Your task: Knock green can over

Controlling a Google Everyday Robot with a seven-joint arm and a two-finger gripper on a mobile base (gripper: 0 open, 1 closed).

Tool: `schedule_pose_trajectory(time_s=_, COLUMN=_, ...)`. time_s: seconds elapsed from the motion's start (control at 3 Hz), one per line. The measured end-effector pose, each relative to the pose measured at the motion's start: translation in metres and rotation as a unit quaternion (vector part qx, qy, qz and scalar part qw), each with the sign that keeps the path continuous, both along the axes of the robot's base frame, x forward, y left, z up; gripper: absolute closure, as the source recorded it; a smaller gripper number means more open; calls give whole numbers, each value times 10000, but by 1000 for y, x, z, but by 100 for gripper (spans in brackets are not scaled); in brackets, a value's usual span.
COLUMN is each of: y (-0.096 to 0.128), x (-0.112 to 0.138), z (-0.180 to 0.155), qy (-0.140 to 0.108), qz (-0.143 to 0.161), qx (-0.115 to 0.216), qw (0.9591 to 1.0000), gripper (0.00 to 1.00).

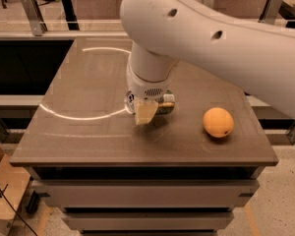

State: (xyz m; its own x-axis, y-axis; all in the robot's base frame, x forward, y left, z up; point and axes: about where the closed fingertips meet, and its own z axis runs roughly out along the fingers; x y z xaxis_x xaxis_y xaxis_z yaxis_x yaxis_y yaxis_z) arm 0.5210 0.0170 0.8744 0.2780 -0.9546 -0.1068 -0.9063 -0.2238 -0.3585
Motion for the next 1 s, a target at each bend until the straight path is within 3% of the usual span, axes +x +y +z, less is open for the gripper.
schedule_pose_trajectory(time_s=0.33, y=-3, x=0, z=-13, qy=-96, qz=-19, qx=-451, qw=9989, gripper=14)
schedule_pose_trajectory(time_s=0.67, y=-5, x=-2, z=-17, qy=-62, qz=-41, qx=-565, qw=9984, gripper=0)
schedule_pose_trajectory(time_s=1.0, y=-5, x=-2, z=-17, qy=-63, qz=-41, qx=-565, qw=9984, gripper=0)
